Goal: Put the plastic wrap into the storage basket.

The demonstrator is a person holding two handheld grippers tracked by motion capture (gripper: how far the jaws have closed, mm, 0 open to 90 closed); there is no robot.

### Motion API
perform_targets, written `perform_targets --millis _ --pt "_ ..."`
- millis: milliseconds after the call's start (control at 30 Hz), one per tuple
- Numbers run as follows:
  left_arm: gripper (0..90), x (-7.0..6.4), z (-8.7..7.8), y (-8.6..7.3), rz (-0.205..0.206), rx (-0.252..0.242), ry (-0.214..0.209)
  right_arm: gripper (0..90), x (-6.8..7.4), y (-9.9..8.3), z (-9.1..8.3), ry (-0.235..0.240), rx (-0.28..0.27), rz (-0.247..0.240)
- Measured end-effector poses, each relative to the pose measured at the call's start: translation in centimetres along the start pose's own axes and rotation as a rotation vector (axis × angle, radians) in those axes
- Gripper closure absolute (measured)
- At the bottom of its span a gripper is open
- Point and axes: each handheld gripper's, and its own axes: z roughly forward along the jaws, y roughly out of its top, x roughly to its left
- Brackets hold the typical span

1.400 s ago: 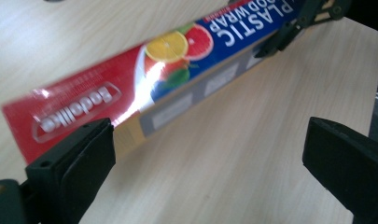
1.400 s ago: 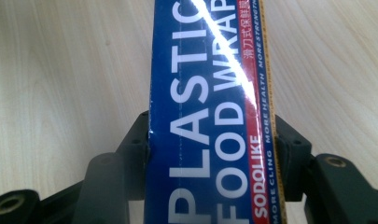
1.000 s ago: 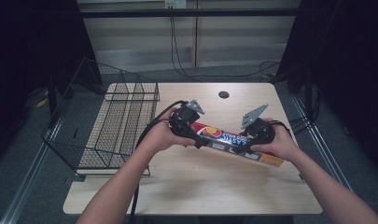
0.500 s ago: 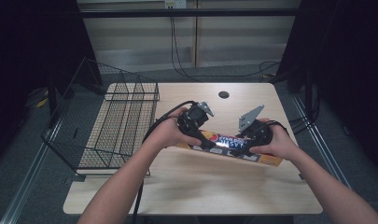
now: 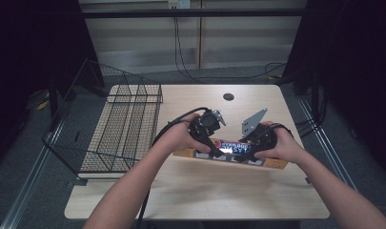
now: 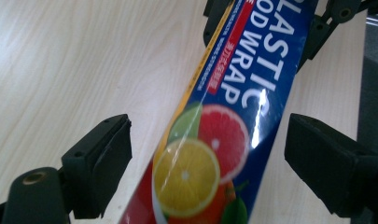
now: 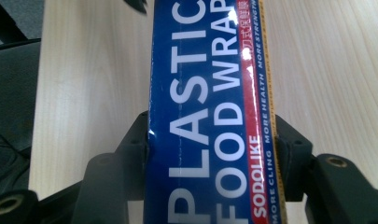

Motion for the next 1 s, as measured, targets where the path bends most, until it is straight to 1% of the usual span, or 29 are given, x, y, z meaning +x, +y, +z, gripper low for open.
perform_targets --millis 33,100,133,167,200,233,267,300,333,367,400,433,467,500,533,567,600,633,667,700,733,767,800,833,867,900,933,967,1000 --pt "14.9 0.0 0.1 0.0 0.000 0.002 -0.004 44.1 0.0 0.1 0.0 0.004 -0.004 -0.007" --pt "14.8 -0.1 0.3 0.1 0.012 0.003 -0.022 44.1 0.2 0.4 -0.2 0.013 -0.009 -0.019" --pt "14.9 -0.1 0.3 0.2 0.013 0.000 -0.032 44.1 0.1 0.5 -0.2 0.025 -0.018 -0.023" --pt "16.3 -0.1 0.3 0.3 0.024 0.005 -0.046 44.0 0.1 0.5 -0.3 0.029 -0.027 -0.030" --pt "18.4 -0.2 0.5 0.3 0.027 0.001 -0.048 44.1 0.2 0.7 -0.3 0.030 -0.027 -0.030" --pt "20.2 -0.3 0.6 0.3 0.018 0.015 -0.057 44.0 0.2 0.8 -0.4 0.033 -0.030 -0.040" --pt "24.6 -0.4 0.7 0.3 0.022 0.026 -0.071 43.9 0.3 0.8 -0.4 0.033 -0.029 -0.043" --pt "28.7 -0.5 0.7 0.3 0.011 0.031 -0.090 43.9 0.3 0.9 -0.5 0.031 -0.025 -0.057" --pt "32.6 -0.7 0.8 0.4 0.017 0.043 -0.089 43.9 0.3 0.9 -0.5 0.034 -0.016 -0.061" --pt "33.9 -0.8 0.7 0.5 0.009 0.063 -0.090 43.9 0.3 1.0 -0.4 0.036 -0.017 -0.074" --pt "34.9 -1.1 0.7 0.7 -0.014 0.084 -0.091 43.8 0.3 0.9 -0.4 0.045 -0.015 -0.079" --pt "35.6 -1.5 0.7 0.8 -0.016 0.089 -0.069 43.4 0.3 0.9 -0.5 0.055 -0.014 -0.075" --pt "36.7 -1.4 0.5 0.9 0.007 0.106 -0.077 42.7 0.3 0.9 -0.4 0.055 -0.025 -0.081" --pt "37.3 -1.5 0.4 1.0 -0.007 0.117 -0.085 41.9 0.2 0.8 -0.4 0.072 -0.039 -0.070" --pt "38.2 -1.7 0.3 0.9 -0.027 0.116 -0.091 39.5 0.0 0.8 -0.4 0.096 -0.050 -0.046" --pt "40.6 -1.8 0.2 1.0 -0.042 0.127 -0.093 30.0 -0.1 0.8 -0.5 0.092 -0.066 -0.040" --pt "43.2 -1.8 0.1 0.9 -0.057 0.140 -0.075 14.2 -0.1 0.8 -0.7 0.070 -0.076 -0.024" --pt "44.4 -1.8 0.1 0.8 -0.072 0.183 -0.053 9.8 -0.2 0.9 -0.9 0.036 -0.079 0.000" --pt "44.5 -1.9 0.1 0.6 -0.057 0.213 -0.021 10.3 -0.3 0.7 -1.3 0.005 -0.092 0.025" --pt "44.5 -1.8 0.0 0.3 -0.069 0.232 -0.010 6.9 -0.5 0.5 -1.6 -0.023 -0.111 0.039" --pt "44.6 -1.5 -0.2 0.0 -0.113 0.238 -0.015 3.6 -0.6 0.2 -1.9 -0.045 -0.127 0.059" --pt "44.6 -1.3 -0.5 -0.4 -0.121 0.232 -0.004 3.3 -0.8 -0.1 -2.2 -0.057 -0.144 0.085" --pt "44.6 -1.0 -0.8 -0.7 -0.142 0.218 -0.008 3.2 -0.9 -0.5 -2.3 -0.059 -0.154 0.104" --pt "44.6 -0.7 -1.2 -0.9 -0.194 0.206 -0.022 3.3 -0.9 -0.9 -2.5 -0.068 -0.159 0.109" --pt "44.7 -0.4 -1.7 -1.2 -0.222 0.199 -0.013 3.2 -0.8 -1.2 -2.5 -0.069 -0.162 0.119" --pt "44.6 -0.3 -2.0 -1.3 -0.220 0.195 0.000 3.2 -0.8 -1.5 -2.5 -0.074 -0.161 0.126" --pt "44.6 -0.1 -2.3 -1.4 -0.228 0.197 0.011 3.2 -0.7 -1.7 -2.4 -0.081 -0.159 0.128" --pt "44.6 0.0 -2.6 -1.5 -0.256 0.201 0.020 3.1 -0.6 -2.0 -2.4 -0.081 -0.160 0.137" --pt "44.6 0.2 -2.9 -1.6 -0.253 0.209 0.029 2.8 -0.5 -2.2 -2.3 -0.075 -0.158 0.145"
